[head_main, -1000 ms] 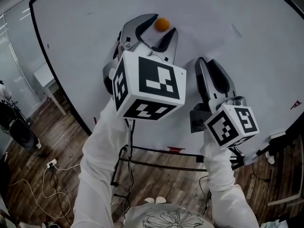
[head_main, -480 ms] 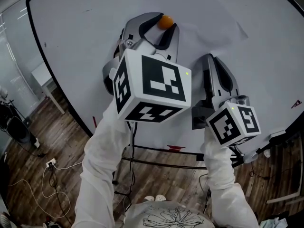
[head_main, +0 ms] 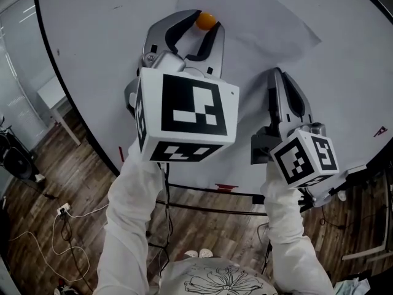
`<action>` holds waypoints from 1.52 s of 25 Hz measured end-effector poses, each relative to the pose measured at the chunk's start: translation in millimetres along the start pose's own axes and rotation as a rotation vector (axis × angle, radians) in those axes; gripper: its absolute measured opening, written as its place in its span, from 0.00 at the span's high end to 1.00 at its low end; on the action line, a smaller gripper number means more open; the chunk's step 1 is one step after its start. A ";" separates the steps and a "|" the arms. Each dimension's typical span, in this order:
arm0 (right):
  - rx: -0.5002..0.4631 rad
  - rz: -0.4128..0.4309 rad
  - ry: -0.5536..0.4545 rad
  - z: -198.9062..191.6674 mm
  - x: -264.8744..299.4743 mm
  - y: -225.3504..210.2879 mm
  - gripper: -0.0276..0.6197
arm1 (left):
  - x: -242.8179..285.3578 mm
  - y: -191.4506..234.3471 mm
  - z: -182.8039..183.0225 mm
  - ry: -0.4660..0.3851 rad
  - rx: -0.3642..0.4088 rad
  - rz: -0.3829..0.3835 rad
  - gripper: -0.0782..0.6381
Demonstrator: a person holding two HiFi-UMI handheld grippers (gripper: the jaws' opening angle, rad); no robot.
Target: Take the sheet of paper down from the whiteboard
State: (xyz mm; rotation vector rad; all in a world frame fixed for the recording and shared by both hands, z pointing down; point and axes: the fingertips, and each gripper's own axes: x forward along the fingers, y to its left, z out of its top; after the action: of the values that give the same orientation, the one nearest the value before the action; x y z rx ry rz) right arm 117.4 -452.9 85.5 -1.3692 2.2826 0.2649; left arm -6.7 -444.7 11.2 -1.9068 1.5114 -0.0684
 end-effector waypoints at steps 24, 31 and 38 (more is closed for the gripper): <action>-0.074 -0.254 0.038 3.1 -86.4 -56.9 0.95 | -2.0 5.2 -53.2 0.120 -0.061 -0.002 0.73; -0.089 -0.316 0.043 9.7 -106.6 -75.0 0.95 | 1.2 3.8 -54.5 0.097 -0.065 0.021 0.73; -0.132 -0.340 0.074 1.9 -120.7 -75.7 0.95 | -28.6 -7.9 -46.8 0.024 -0.082 0.020 0.73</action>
State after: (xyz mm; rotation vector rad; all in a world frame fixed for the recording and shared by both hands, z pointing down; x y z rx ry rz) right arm 231.8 -394.4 147.1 -1.8319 2.0738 0.2591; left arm -30.0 -441.4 61.4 -1.9618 1.5702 -0.0202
